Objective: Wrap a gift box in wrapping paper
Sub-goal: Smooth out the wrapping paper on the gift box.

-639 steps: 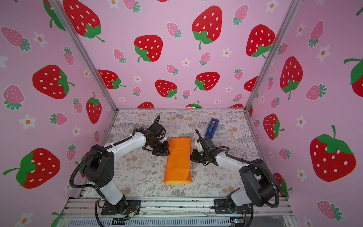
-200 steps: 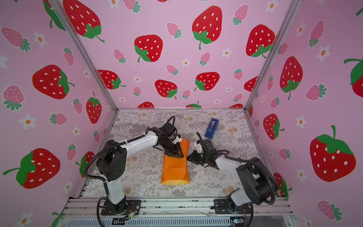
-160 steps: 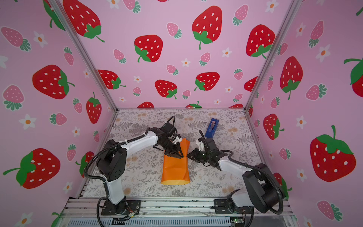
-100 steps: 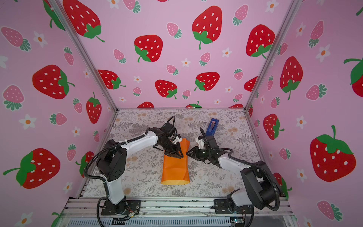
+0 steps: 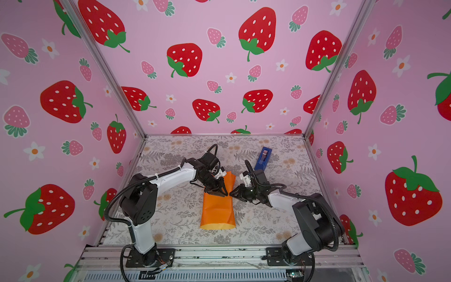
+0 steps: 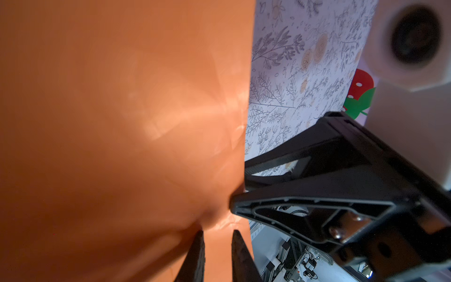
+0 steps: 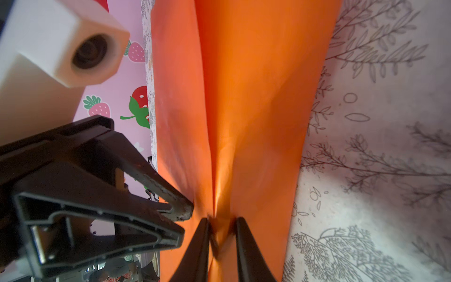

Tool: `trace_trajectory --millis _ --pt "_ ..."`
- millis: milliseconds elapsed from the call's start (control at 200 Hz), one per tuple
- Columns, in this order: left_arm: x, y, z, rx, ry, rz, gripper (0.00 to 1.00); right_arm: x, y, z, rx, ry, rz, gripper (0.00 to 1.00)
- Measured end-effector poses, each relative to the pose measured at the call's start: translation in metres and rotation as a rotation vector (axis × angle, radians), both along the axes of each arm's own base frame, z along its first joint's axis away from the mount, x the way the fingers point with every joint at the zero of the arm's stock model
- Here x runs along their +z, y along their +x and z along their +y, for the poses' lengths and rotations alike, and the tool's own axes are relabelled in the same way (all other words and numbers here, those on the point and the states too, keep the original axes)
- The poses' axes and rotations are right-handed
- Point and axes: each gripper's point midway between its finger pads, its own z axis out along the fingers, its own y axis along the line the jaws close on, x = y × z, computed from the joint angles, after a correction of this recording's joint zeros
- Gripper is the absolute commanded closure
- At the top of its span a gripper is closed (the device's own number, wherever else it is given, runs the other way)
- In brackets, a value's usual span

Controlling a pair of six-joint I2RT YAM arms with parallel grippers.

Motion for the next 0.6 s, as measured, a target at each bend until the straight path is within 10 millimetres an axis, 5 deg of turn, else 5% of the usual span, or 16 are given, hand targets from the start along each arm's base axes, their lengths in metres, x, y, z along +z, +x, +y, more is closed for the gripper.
trace_trajectory --millis 115,310,600 --pt "0.0 0.0 0.0 -0.003 0.0 -0.002 0.77 0.0 0.0 0.002 0.006 -0.001 -0.005 0.72" --pt "0.001 0.0 0.001 -0.01 0.003 -0.005 0.76 0.002 0.001 0.003 0.003 -0.001 -0.012 0.91" --pt "0.013 0.006 0.011 0.005 0.067 -0.064 0.53 0.006 0.0 0.01 0.003 0.006 -0.017 1.0"
